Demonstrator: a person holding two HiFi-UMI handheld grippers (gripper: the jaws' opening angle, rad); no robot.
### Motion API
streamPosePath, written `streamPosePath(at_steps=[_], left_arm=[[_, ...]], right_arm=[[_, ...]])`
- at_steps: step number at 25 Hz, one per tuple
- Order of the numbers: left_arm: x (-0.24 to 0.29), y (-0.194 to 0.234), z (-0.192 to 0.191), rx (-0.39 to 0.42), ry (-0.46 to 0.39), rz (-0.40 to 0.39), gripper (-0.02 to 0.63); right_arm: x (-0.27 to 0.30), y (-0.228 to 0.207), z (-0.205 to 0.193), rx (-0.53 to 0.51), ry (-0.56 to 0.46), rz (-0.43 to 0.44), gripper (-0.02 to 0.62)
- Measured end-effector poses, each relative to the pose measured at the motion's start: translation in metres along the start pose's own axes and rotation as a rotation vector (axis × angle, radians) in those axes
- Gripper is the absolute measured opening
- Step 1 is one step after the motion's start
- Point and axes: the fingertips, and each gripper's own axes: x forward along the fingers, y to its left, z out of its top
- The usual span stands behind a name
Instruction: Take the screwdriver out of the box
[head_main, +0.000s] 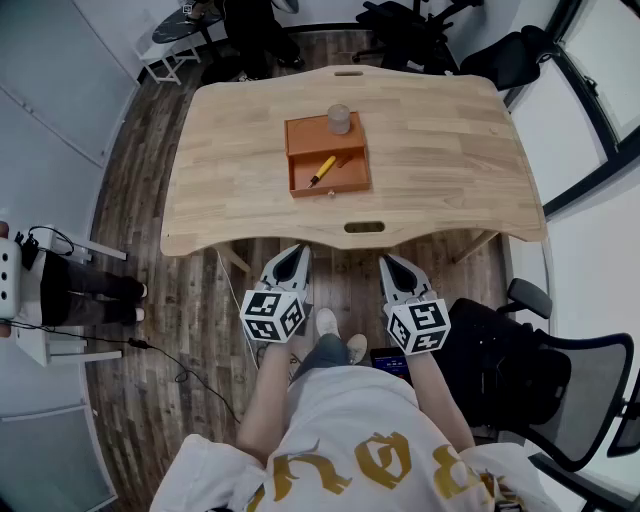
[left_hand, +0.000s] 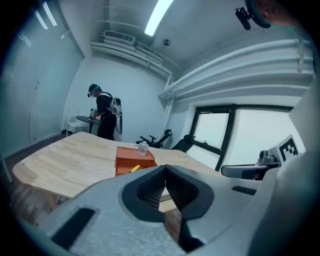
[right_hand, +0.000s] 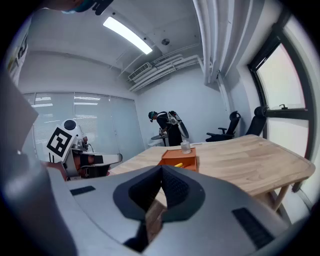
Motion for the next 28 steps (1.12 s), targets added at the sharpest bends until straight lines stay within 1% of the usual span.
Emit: streamPosePath(at_steps=[6, 11, 21, 26, 28], left_arm=[[-0.007, 0.004, -0.001, -0.018, 0.002, 0.009, 0.011], [-0.013, 0.007, -0.004, -0.019, 0.014, 0.030, 0.011], [-0.028, 0.010, 0.005, -0.008, 0.005, 0.052, 0.011], [-0.022, 0.012, 0.014, -0.001, -0.001, 0.057, 0.011], [-0.014, 0.012, 0.017, 0.000, 0.000, 0.046, 0.011]], right_arm=[[-0.002, 0.000, 0.001, -0.001, -0.001, -0.006, 0.011], [-0.002, 0.004, 0.001, 0.044, -0.011, 0.021, 0.011], [-0.002, 0.010, 0.007, 0.036, -0.029, 0.027, 0.011], [0.002, 0.007, 0.015, 0.031, -0.043, 0.029, 0.011], [0.004, 0.001, 0.017, 0.035, -0.046, 0.017, 0.011]])
